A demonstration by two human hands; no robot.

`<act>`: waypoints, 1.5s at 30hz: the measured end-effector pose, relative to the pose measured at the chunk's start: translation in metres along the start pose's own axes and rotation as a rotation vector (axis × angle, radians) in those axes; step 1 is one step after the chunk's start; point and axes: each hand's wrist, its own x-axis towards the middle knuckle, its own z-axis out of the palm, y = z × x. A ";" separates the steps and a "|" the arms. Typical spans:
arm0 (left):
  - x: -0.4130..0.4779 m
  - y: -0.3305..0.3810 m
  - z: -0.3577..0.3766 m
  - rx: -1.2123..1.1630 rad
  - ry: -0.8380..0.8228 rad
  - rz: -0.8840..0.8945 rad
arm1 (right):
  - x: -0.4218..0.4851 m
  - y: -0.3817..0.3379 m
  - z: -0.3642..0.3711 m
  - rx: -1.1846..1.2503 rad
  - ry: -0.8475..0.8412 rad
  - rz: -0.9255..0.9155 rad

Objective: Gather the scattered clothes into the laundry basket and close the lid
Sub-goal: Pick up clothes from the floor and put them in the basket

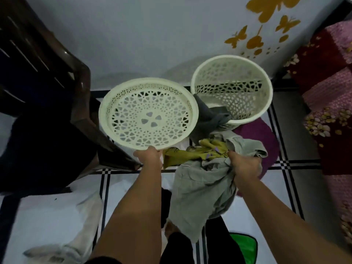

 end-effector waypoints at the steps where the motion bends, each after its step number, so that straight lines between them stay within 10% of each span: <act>1: 0.014 -0.005 -0.007 0.020 0.007 0.008 | -0.001 0.008 0.011 -0.014 0.002 0.007; 13: 0.209 -0.112 0.001 0.235 0.015 -0.054 | 0.116 0.106 0.162 0.008 0.010 -0.040; 21: 0.247 -0.130 0.012 0.533 -0.260 -0.184 | 0.145 0.133 0.186 -0.070 0.063 -0.070; 36: -0.006 0.012 -0.010 0.680 -0.780 -0.271 | -0.017 0.032 0.083 0.115 -0.044 -0.137; 45: -0.145 0.124 0.052 0.570 -1.088 0.004 | -0.117 -0.116 -0.006 0.457 -0.138 -0.234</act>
